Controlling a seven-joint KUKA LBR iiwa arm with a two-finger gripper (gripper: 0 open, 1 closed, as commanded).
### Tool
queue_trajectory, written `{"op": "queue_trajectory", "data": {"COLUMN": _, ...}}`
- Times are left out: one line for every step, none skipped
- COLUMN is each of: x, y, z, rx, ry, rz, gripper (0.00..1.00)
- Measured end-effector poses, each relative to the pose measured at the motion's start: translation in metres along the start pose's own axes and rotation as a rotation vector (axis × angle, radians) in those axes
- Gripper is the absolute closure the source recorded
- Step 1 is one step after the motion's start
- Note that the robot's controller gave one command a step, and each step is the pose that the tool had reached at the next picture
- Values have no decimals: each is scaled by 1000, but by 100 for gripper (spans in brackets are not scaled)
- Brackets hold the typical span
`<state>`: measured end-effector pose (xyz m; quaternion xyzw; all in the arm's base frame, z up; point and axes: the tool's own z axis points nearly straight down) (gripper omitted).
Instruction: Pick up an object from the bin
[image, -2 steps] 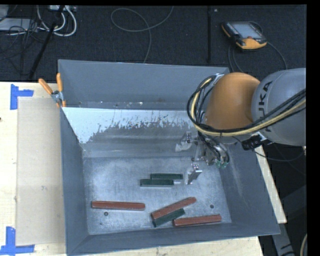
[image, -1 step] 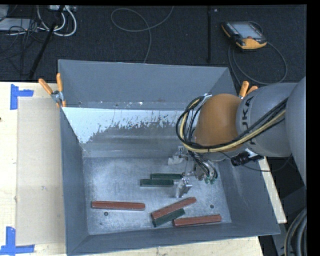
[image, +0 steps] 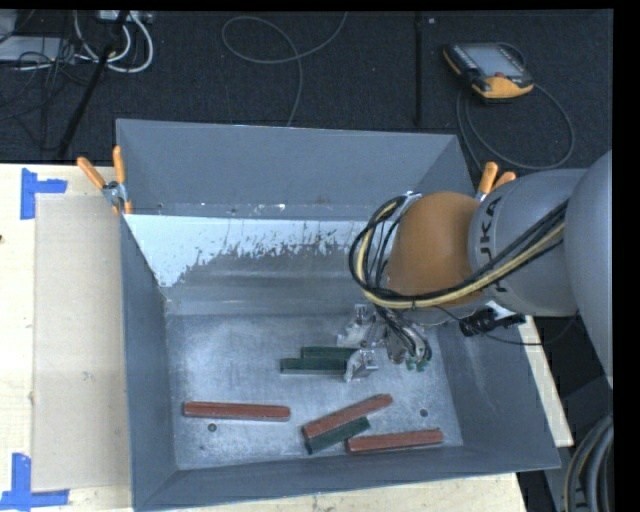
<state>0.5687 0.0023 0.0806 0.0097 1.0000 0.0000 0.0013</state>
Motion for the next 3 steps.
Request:
{"op": "queue_trajectory", "data": {"x": 0, "y": 0, "z": 0, "rx": 0, "ry": 0, "rz": 0, "gripper": 100}}
{"op": "queue_trajectory", "data": {"x": -1, "y": -1, "z": -8, "rx": -1, "ry": 6, "rz": -142, "gripper": 100}}
{"op": "queue_trajectory", "data": {"x": 5, "y": -11, "z": -147, "rx": -1, "ry": 2, "rz": -343, "gripper": 100}}
